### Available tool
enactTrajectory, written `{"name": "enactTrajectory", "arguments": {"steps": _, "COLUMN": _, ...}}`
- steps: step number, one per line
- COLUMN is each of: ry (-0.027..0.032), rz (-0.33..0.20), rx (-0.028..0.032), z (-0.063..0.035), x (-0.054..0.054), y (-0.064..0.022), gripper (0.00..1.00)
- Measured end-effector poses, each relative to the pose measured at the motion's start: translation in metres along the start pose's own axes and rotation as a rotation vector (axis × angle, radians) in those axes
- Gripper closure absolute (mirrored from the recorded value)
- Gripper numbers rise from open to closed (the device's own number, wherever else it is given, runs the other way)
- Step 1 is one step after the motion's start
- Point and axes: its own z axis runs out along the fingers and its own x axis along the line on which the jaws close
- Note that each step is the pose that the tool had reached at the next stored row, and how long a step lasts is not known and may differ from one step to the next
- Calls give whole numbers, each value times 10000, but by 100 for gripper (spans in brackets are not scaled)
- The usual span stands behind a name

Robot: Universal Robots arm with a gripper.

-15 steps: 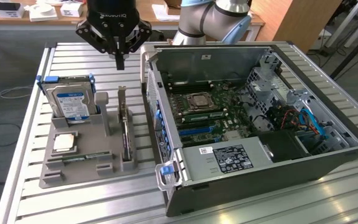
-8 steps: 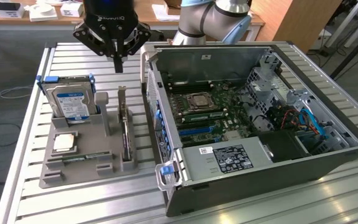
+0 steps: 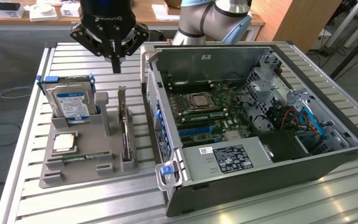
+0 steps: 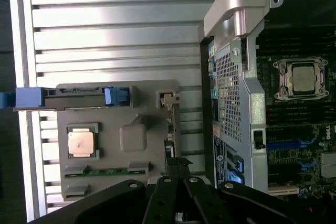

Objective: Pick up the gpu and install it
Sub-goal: 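Reach for the gpu, then pick up the gpu and move the gpu toward the slot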

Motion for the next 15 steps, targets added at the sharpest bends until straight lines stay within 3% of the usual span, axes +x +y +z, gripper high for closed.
{"name": "enactTrajectory", "arguments": {"steps": 15, "ry": -1, "rz": -1, "rx": 2, "z": -1, "x": -4, "y": -26, "gripper": 89}}
